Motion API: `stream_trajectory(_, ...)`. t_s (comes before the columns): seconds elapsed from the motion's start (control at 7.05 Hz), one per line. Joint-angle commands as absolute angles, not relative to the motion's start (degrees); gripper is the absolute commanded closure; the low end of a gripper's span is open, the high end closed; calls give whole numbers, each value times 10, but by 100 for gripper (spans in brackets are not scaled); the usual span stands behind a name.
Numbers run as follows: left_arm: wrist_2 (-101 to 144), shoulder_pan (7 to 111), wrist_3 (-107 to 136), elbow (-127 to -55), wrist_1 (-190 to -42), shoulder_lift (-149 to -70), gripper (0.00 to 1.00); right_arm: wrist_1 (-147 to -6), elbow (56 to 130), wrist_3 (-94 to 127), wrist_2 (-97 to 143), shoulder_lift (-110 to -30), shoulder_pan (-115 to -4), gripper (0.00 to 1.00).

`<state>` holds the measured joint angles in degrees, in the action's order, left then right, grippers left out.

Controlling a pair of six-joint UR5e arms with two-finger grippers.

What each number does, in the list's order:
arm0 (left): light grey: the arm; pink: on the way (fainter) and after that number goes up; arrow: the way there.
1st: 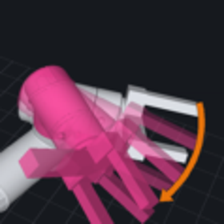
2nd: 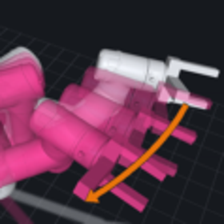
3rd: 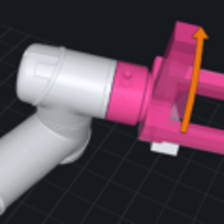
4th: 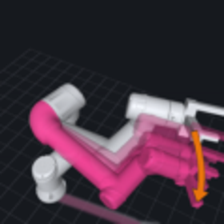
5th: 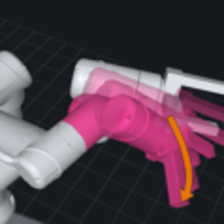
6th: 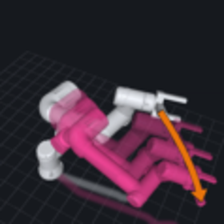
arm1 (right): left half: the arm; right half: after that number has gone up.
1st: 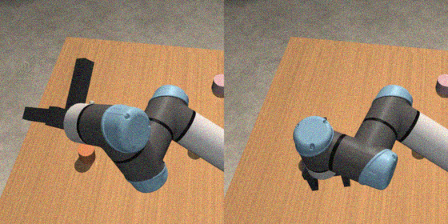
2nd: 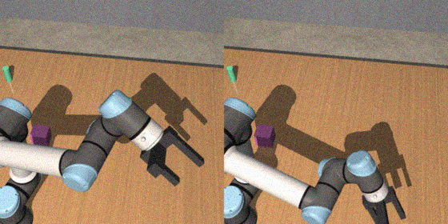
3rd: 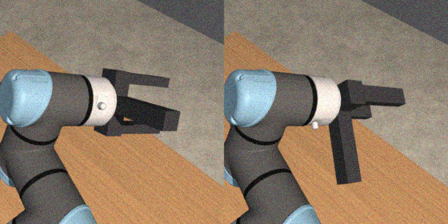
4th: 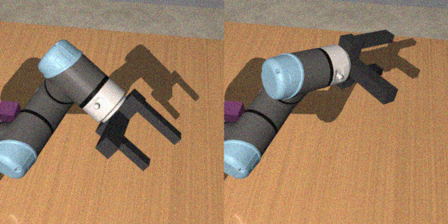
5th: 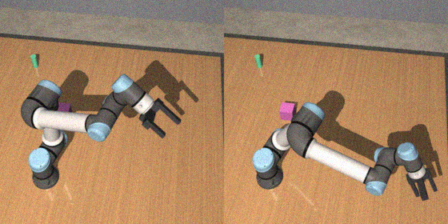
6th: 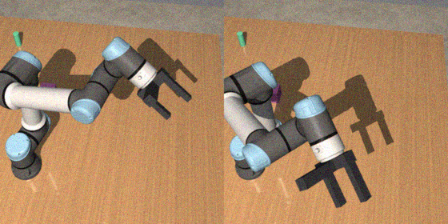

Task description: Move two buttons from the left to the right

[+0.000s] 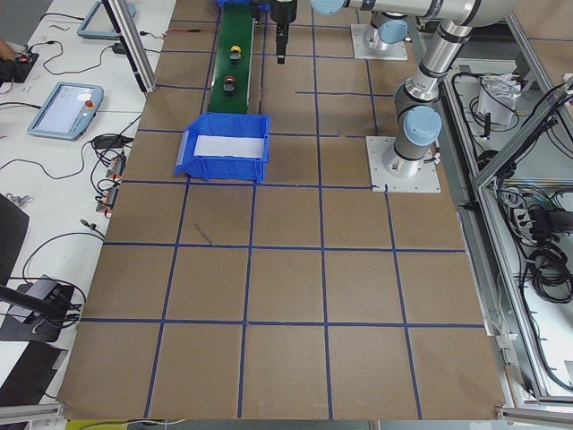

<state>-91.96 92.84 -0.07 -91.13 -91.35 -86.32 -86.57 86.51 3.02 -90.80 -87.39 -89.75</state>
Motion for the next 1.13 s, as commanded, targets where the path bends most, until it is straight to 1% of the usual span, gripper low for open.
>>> stream_trajectory(0.0,-921,928,-5,-912,-912,-863,0,-866,866,31,-908,-874,-897,0)
stream_trajectory(0.99,-921,926,-7,-912,-912,-863,0,-866,862,38,-908,-867,-897,0)
